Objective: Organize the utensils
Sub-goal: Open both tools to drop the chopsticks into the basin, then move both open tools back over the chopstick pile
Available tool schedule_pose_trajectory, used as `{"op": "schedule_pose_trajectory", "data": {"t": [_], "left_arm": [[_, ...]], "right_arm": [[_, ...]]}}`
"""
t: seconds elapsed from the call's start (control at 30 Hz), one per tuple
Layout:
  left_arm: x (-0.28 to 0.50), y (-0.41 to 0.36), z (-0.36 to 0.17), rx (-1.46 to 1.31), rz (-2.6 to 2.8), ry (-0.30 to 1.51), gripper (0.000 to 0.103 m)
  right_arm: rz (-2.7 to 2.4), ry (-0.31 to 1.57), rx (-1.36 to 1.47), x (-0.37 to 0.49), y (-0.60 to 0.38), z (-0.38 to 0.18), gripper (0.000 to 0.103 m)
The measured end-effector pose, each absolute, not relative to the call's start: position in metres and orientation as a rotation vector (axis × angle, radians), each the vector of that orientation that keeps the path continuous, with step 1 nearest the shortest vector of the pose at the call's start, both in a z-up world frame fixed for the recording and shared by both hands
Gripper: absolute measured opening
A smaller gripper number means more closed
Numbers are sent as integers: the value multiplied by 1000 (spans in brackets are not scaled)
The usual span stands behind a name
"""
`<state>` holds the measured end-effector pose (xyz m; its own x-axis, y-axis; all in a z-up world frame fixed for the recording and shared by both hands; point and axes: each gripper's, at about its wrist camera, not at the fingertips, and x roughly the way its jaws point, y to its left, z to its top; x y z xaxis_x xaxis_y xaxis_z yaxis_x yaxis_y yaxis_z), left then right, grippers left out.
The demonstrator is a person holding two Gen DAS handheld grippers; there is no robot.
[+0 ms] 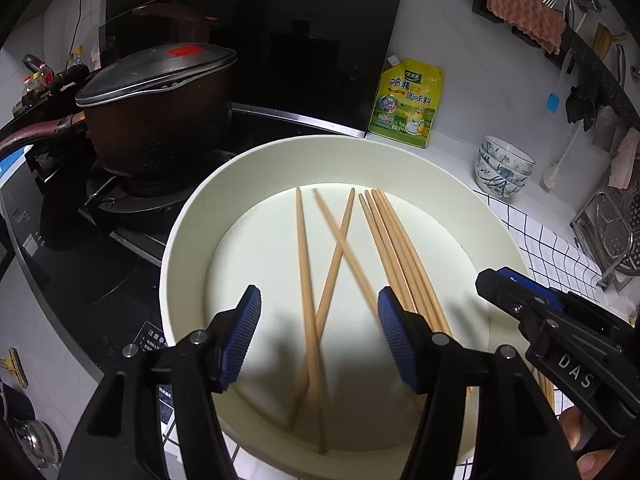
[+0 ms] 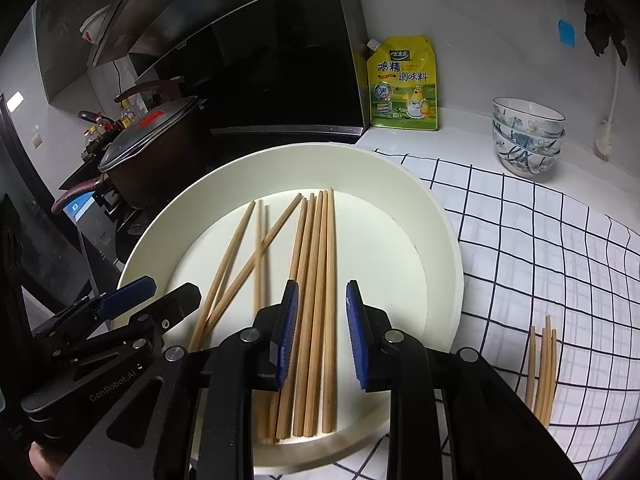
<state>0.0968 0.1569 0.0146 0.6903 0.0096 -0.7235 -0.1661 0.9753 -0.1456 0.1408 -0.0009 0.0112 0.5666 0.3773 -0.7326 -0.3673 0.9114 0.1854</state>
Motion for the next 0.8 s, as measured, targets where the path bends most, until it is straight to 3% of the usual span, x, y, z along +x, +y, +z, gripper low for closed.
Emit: {"op": "schedule_pose_trajectory", "data": {"t": [0.8], "left_arm": [[48, 111, 24, -194, 50, 779, 65]], "right_arm": [[377, 799, 35, 82, -53, 32, 29]]}}
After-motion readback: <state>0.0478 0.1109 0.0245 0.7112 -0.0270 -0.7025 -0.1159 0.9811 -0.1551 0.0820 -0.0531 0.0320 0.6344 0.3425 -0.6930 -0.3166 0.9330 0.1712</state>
